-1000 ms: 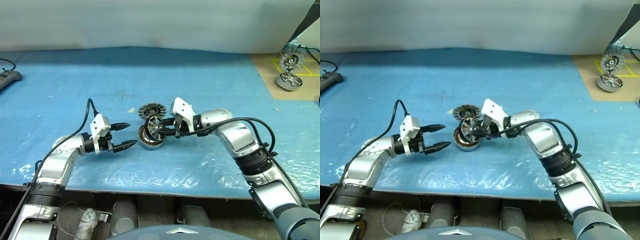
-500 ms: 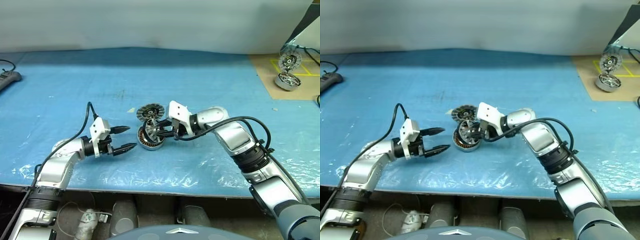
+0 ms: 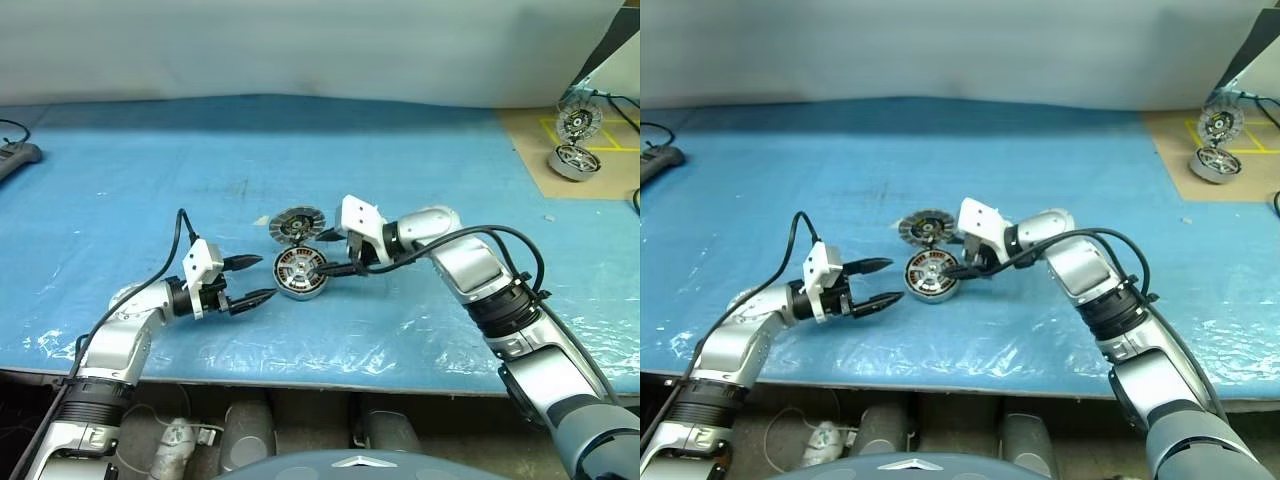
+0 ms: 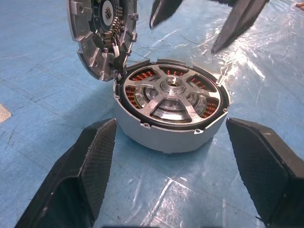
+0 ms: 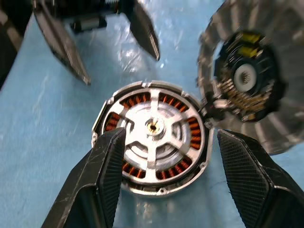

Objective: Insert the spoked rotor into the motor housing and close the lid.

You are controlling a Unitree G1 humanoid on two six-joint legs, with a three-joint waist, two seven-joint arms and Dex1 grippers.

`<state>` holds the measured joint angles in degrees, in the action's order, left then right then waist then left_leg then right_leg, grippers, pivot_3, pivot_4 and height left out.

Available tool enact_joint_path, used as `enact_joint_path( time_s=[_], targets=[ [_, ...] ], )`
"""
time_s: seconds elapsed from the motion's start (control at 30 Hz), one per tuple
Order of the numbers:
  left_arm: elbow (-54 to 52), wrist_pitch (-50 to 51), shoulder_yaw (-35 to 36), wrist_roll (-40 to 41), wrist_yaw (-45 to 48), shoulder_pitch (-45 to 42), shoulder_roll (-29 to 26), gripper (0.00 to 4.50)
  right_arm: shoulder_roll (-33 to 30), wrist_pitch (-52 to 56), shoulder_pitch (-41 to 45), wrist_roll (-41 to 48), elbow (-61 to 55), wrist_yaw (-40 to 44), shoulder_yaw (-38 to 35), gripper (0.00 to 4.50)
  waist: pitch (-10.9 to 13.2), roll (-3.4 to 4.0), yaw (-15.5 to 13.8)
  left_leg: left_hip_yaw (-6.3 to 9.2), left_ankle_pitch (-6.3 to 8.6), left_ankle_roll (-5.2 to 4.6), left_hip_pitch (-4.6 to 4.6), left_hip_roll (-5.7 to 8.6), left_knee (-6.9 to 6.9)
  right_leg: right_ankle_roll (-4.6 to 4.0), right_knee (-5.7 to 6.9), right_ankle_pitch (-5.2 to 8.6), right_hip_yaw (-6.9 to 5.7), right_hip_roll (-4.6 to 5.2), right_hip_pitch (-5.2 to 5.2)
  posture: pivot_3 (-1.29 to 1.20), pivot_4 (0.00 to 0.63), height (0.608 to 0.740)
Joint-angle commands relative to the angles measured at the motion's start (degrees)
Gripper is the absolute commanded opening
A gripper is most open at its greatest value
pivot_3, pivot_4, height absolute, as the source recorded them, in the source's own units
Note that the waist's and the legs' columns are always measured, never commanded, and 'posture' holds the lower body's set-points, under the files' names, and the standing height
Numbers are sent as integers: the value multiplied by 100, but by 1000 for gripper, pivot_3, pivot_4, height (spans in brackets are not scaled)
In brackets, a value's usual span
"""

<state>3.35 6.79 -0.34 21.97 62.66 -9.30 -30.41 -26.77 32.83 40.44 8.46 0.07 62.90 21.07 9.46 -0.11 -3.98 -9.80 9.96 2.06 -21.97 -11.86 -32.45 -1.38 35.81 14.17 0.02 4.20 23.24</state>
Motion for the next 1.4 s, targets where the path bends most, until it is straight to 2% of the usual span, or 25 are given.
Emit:
enact_joint_path(
  time_s=[0.03, 0.27, 0.47, 0.63, 0.8, 1.0, 1.17, 1.27, 1.37, 1.4],
  targets=[
    [-110, -79, 36, 43, -34, -67, 41, 3941, 217, 106, 63, 265, -160, -108, -201, 2584, 0, 0, 2, 0, 0, 0, 0, -1, 0, 0, 0, 0, 0, 0, 0, 0, 150, 740],
    [-106, 144, 177, 185, -180, -166, 78, 3941, 500, 8, -154, -103, 298, -477, 162, 67, 0, 0, -1, 0, 0, 0, -2, 1, 0, 0, -2, 0, -1, 1, 1, 0, 150, 740],
    [124, 591, 474, 534, -383, -509, 107, 3941, 698, -35, -119, -230, 729, -630, 266, 67, 0, 0, 1, 0, 0, 1, -1, 1, -2, 0, 5, 0, 0, 0, 2, 0, 150, 740],
    [267, 1369, 812, 1107, -675, -984, 312, 3941, 400, -377, -346, -650, 831, -539, 621, 67, -2, -2, -7, 0, 0, 1, 1, 3, -6, 0, 6, 0, -1, 1, -2, 0, 150, 740],
    [711, 1926, 1126, 1561, -1014, -1764, 646, 3941, 434, 269, -352, 322, 243, -359, -288, 67, 0, -5, -30, 3, 0, 1, 6, 3, -13, 0, 6, 0, -2, 2, -14, 0, 150, 740],
    [2117, 2328, 1599, 1903, -1426, -3097, 1035, 3941, -3, 1118, -674, 969, -981, -455, -922, 67, 3, -10, -64, 6, -2, -1, -5, 2, -21, 1, 7, -2, -5, 0, -8, 0, 150, 740],
    [3289, 1992, 1815, 1765, -1560, -3726, 1412, 3941, -313, 1620, -1372, 1194, -1747, -994, -1491, 67, 3, -12, -149, 7, -8, -11, -6, 7, -6, 20, -5, -13, -6, 1, -9, 0, 150, 740],
    [4016, 1275, 1568, 1244, -1507, -3937, 1598, 3941, -463, 1825, -1775, 1152, -1903, -1355, -1685, 67, 5, -14, -164, 8, -8, -11, -6, 6, 3, 24, -9, -15, -9, 1, -8, 0, 150, 740],
    [4731, 917, 1462, 924, -1402, -4230, 1786, 3344, -609, 1964, -2113, 1234, -2066, -1516, -1823, 36, 8, -20, -172, 12, -1, 0, -9, 7, 3, 26, -12, -16, -12, 2, -9, 0, 150, 740],
    [4987, 802, 1469, 845, -1396, -4342, 1846, 3015, -654, 1999, -2224, 1255, -2086, -1550, -1854, 36, 9, -21, -181, 12, -1, 1, -9, 7, 3, 27, -13, -17, -12, 2, -9, 0, 150, 740]
  ],
)
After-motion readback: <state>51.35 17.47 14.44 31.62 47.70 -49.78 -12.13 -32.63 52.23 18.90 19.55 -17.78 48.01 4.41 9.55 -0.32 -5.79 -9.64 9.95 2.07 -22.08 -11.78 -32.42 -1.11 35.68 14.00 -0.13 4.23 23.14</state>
